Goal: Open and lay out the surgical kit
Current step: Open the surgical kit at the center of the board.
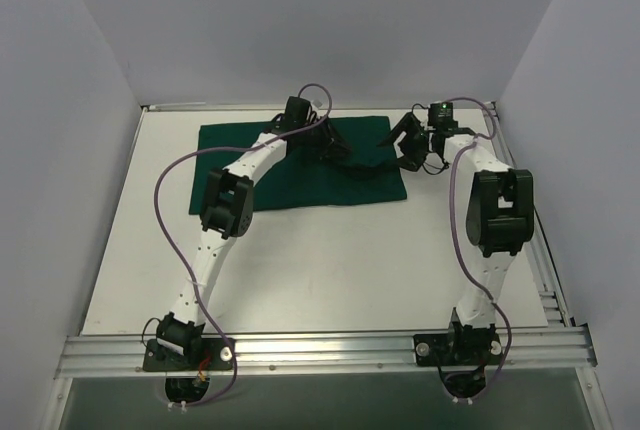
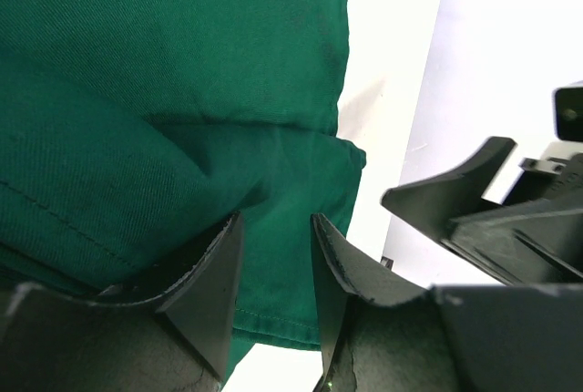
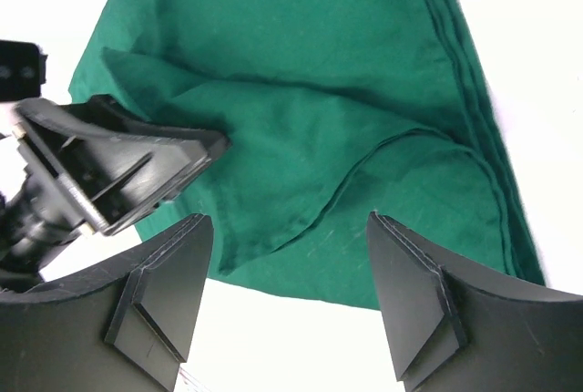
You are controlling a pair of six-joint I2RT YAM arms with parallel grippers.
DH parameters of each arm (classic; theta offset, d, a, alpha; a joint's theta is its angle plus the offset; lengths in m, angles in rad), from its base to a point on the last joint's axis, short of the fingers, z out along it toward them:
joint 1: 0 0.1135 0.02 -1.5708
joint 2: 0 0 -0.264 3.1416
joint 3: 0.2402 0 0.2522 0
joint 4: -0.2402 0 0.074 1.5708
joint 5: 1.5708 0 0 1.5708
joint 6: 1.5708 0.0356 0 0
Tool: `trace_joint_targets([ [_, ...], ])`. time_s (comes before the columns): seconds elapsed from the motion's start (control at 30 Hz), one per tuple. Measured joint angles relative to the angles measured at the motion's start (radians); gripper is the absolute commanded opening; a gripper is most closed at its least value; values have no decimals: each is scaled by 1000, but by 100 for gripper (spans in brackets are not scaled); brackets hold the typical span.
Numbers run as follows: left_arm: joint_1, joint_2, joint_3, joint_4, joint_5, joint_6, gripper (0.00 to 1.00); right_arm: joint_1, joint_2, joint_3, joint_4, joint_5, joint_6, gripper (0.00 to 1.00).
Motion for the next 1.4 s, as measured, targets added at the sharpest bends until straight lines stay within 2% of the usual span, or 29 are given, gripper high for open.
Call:
trace_joint_targets([
  [1.03, 0, 0, 0, -5, 0, 0, 43, 0, 87, -5, 40, 6, -16, 68],
  [1.4, 0, 0, 0, -6, 0, 0, 43, 10, 139, -5, 117, 5, 1, 63],
])
